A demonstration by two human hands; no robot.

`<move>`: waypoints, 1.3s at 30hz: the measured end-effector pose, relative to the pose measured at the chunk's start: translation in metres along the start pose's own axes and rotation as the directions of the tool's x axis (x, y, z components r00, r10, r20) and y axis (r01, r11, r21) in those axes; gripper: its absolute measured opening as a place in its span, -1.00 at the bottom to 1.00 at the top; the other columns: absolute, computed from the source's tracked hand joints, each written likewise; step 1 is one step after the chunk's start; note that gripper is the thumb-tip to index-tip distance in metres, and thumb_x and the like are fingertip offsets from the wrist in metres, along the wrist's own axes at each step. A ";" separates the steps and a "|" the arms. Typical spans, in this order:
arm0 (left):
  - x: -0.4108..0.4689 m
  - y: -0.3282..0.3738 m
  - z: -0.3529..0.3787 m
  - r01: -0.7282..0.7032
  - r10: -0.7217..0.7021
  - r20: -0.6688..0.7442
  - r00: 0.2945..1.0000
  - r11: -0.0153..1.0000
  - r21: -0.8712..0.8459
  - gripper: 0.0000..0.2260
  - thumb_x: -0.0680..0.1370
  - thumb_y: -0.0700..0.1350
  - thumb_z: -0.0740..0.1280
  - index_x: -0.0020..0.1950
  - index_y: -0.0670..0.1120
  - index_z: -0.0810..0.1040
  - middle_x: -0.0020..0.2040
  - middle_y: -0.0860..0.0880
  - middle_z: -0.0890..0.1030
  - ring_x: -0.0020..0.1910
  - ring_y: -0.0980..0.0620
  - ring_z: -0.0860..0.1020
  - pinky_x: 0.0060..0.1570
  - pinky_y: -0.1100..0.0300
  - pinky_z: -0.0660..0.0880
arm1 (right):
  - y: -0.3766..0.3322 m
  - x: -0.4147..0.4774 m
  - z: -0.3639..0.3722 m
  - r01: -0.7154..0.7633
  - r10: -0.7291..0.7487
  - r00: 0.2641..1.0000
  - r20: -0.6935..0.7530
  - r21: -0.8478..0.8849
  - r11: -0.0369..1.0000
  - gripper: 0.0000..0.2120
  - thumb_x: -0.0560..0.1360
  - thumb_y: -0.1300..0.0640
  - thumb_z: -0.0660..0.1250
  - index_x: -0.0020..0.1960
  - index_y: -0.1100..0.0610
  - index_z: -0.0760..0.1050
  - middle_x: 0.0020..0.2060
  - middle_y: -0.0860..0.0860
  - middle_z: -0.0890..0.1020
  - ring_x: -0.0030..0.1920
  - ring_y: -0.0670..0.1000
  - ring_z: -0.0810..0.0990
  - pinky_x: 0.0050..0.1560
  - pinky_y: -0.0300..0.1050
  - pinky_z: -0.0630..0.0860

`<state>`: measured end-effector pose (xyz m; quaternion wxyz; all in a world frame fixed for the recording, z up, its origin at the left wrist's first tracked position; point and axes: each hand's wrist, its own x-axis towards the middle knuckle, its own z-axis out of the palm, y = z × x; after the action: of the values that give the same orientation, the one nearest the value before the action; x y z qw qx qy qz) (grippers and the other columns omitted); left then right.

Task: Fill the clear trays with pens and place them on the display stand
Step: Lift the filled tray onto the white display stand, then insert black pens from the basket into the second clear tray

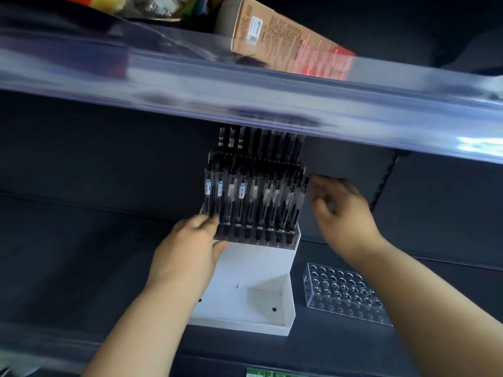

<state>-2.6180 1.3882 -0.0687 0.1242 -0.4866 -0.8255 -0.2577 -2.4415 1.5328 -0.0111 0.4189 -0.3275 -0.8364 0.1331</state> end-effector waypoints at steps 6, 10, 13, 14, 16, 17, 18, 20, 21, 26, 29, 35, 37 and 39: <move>-0.024 0.027 0.006 -0.141 0.136 0.062 0.989 0.987 0.074 -0.54 0.59 0.14 0.14 0.46 0.04 0.25 0.40 0.14 0.32 0.36 0.10 0.28 0.11 0.23 0.39 | 0.015 -0.059 -0.003 0.017 -0.014 0.997 0.082 -0.042 0.999 -0.65 0.52 0.17 0.27 0.30 0.09 0.44 0.05 -0.08 0.39 -0.18 -0.21 0.47 -0.03 -0.34 0.33; -0.037 0.050 0.018 -0.247 0.234 0.134 0.963 0.964 0.093 -0.53 0.61 0.11 0.11 0.49 0.02 0.20 0.42 0.09 0.30 0.40 0.07 0.24 0.21 0.21 0.33 | 0.037 -0.106 -0.009 -0.074 0.085 0.981 0.175 -0.069 0.995 -0.68 0.53 0.13 0.27 0.28 0.05 0.46 0.08 -0.08 0.45 -0.10 -0.19 0.48 -0.06 -0.48 0.29; -0.046 0.068 0.032 -0.333 0.315 0.175 0.933 0.939 0.082 -0.56 0.61 0.09 0.12 0.47 -0.01 0.24 0.39 0.06 0.36 0.37 0.05 0.28 0.23 0.19 0.31 | 0.056 -0.136 -0.013 -0.200 0.210 0.957 0.202 -0.069 0.977 -0.71 0.54 0.10 0.25 0.26 0.02 0.47 0.03 -0.12 0.44 -0.08 -0.27 0.46 -0.13 -0.56 0.31; -0.049 0.073 0.037 -0.357 0.338 0.186 0.922 0.931 0.079 -0.57 0.61 0.08 0.12 0.46 -0.01 0.26 0.36 0.06 0.38 0.35 0.05 0.31 0.23 0.19 0.31 | 0.062 -0.144 -0.015 -0.236 0.246 0.949 0.198 -0.076 0.969 -0.71 0.54 0.11 0.24 0.26 0.03 0.47 0.04 -0.12 0.45 -0.06 -0.24 0.47 -0.12 -0.52 0.32; -0.055 0.086 0.049 -0.406 0.383 0.220 0.897 0.911 0.070 -0.57 0.61 0.08 0.13 0.45 -0.02 0.27 0.34 0.05 0.40 0.33 0.04 0.33 0.23 0.17 0.32 | 0.075 -0.160 -0.017 -0.271 0.291 0.940 0.179 -0.123 0.954 -0.71 0.54 0.14 0.26 0.25 0.06 0.48 0.08 -0.09 0.47 0.02 -0.11 0.49 -0.02 -0.40 0.32; -0.058 0.091 0.054 -0.426 0.401 0.243 0.883 0.903 0.059 -0.58 0.61 0.07 0.13 0.45 -0.02 0.27 0.33 0.05 0.41 0.32 0.03 0.34 0.23 0.16 0.32 | 0.080 -0.166 -0.018 -0.276 0.300 0.939 0.165 -0.153 0.949 -0.71 0.53 0.16 0.27 0.24 0.09 0.50 0.09 -0.06 0.49 0.06 -0.04 0.50 0.03 -0.32 0.34; -0.060 0.098 0.062 -0.450 0.423 0.266 0.866 0.892 0.049 -0.58 0.61 0.06 0.13 0.45 -0.03 0.28 0.33 0.04 0.42 0.32 0.02 0.35 0.24 0.15 0.32 | 0.087 -0.171 -0.018 -0.278 0.308 0.939 0.156 -0.187 0.942 -0.72 0.51 0.18 0.30 0.22 0.12 0.52 0.10 -0.02 0.51 0.09 0.02 0.50 0.06 -0.25 0.36; -0.064 0.112 0.076 -0.494 0.463 0.309 0.831 0.869 0.027 -0.59 0.59 0.04 0.18 0.41 -0.05 0.34 0.30 0.01 0.46 0.29 -0.01 0.39 0.23 0.12 0.37 | 0.098 -0.173 -0.020 -0.250 0.298 0.941 0.159 -0.263 0.932 -0.71 0.47 0.20 0.35 0.19 0.15 0.55 0.11 0.05 0.54 0.11 0.11 0.51 0.09 -0.14 0.43; -0.065 0.119 0.080 -0.523 0.491 0.329 0.806 0.853 0.008 -0.60 0.56 0.02 0.26 0.37 -0.06 0.41 0.24 -0.01 0.50 0.24 -0.03 0.45 0.19 0.12 0.42 | 0.103 -0.170 -0.022 -0.224 0.279 0.946 0.164 -0.290 0.931 -0.71 0.45 0.21 0.37 0.18 0.16 0.56 0.10 0.07 0.56 0.10 0.15 0.52 0.09 -0.08 0.45; -0.061 0.143 0.108 -0.570 0.554 0.280 0.784 0.821 -0.027 -0.56 0.31 -0.02 0.53 0.15 -0.10 0.61 0.12 -0.06 0.62 0.09 -0.05 0.59 0.07 0.11 0.54 | 0.131 -0.149 -0.029 -0.162 0.221 0.966 0.132 -0.354 0.921 -0.70 0.43 0.20 0.39 0.17 0.16 0.56 0.14 0.08 0.59 0.13 0.21 0.52 0.11 0.09 0.48; -0.054 0.146 0.131 -0.553 0.514 0.327 0.793 0.833 0.031 -0.51 0.61 -0.05 0.17 0.51 -0.09 0.15 0.53 -0.08 0.16 0.49 -0.06 0.15 0.45 0.06 0.04 | 0.150 -0.148 -0.026 -0.177 0.273 0.942 0.195 -0.403 0.898 -0.61 0.49 0.11 0.32 0.31 0.13 0.46 0.32 0.08 0.46 0.37 0.13 0.36 0.34 0.06 0.31; -0.047 0.150 0.148 -0.515 0.418 0.397 0.817 0.839 0.177 -0.45 0.63 -0.09 0.11 0.54 -0.08 -0.08 0.56 -0.07 -0.02 0.53 -0.04 -0.02 0.46 0.03 -0.17 | 0.159 -0.148 -0.020 -0.182 0.337 0.882 0.329 -0.421 0.888 -0.52 0.55 -0.02 0.19 0.45 -0.03 0.24 0.48 -0.03 0.20 0.50 0.01 0.06 0.48 -0.05 0.02; -0.050 0.153 0.142 -0.520 0.421 0.390 0.819 0.831 0.196 -0.47 0.61 -0.10 0.15 0.53 -0.09 0.01 0.55 -0.08 0.07 0.51 -0.06 0.06 0.46 0.01 -0.14 | 0.155 -0.148 -0.024 -0.178 0.323 0.891 0.320 -0.409 0.895 -0.56 0.55 0.01 0.21 0.42 -0.02 0.31 0.45 -0.02 0.27 0.47 0.03 0.15 0.46 -0.05 0.08; -0.054 0.155 0.132 -0.520 0.419 0.388 0.821 0.830 0.204 -0.51 0.59 -0.10 0.20 0.50 -0.07 0.15 0.49 -0.06 0.22 0.46 -0.06 0.19 0.46 0.01 -0.10 | 0.148 -0.150 -0.030 -0.163 0.309 0.892 0.331 -0.401 0.901 -0.58 0.55 0.03 0.21 0.40 -0.01 0.34 0.43 -0.02 0.31 0.44 0.04 0.20 0.43 -0.11 0.10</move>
<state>-2.4509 1.4812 -0.1572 0.1184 -0.6877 -0.7162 -0.0055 -2.2883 1.5429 -0.1582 0.1582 -0.4671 -0.8654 0.0890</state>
